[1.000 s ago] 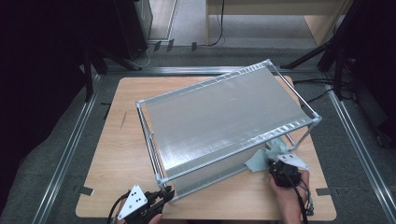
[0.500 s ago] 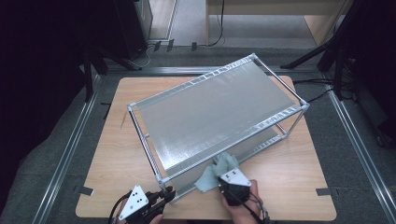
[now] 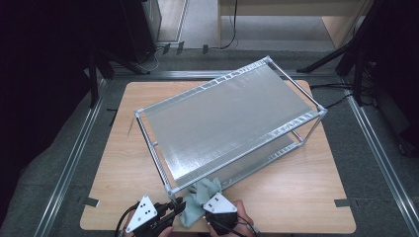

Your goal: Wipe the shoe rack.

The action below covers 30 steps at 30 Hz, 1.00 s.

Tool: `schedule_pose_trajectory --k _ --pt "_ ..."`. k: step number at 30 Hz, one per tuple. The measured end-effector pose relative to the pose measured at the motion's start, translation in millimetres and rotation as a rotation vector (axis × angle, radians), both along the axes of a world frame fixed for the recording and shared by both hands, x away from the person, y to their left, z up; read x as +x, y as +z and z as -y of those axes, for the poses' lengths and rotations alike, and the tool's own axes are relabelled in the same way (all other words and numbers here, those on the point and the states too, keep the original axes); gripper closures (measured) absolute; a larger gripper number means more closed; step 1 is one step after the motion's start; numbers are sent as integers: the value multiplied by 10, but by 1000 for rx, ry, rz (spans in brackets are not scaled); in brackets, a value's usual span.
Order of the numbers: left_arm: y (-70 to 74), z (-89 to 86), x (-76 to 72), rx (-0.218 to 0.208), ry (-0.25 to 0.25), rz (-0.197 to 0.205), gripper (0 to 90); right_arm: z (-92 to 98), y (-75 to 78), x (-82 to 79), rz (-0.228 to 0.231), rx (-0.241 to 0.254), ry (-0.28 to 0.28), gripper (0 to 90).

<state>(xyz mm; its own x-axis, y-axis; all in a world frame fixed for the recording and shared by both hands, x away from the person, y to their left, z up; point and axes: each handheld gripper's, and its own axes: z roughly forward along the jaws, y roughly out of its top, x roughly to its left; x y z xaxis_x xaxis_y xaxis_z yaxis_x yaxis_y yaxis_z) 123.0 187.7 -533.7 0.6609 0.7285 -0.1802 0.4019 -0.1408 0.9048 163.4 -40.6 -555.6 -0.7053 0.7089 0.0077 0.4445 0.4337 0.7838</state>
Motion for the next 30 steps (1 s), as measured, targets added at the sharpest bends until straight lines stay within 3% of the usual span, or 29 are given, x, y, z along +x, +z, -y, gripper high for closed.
schedule_pose_trajectory --k 2,3,4,8,12,13,14,19,24,30 --pt "0 -1 1 0 -1 0 782 132 5 89 2 -6 -34 830" --pt "0 -1 1 1 -1 0 782 285 13 190 1 -7 -77 832" --pt "0 -1 1 1 -1 0 782 285 13 190 1 -7 -77 832" --pt "-1 -1 2 3 -2 2 782 622 41 438 -35 4 -150 832" --pt "-3 -2 2 2 -3 4 783 981 69 691 -51 1 -262 832" --pt "-3 -3 2 2 -3 3 783 1157 82 820 -52 -1 -324 832" --pt "-4 -3 3 2 -3 4 783 1157 82 820 -52 -1 -324 832" --pt "-9 -1 6 3 -1 7 783 1502 97 1107 -80 11 -442 831" --pt "-11 -1 8 5 0 9 784 1697 125 1380 -93 -4 -511 830" --pt "-14 -7 9 4 3 8 784 1948 122 1679 -97 15 -610 833"
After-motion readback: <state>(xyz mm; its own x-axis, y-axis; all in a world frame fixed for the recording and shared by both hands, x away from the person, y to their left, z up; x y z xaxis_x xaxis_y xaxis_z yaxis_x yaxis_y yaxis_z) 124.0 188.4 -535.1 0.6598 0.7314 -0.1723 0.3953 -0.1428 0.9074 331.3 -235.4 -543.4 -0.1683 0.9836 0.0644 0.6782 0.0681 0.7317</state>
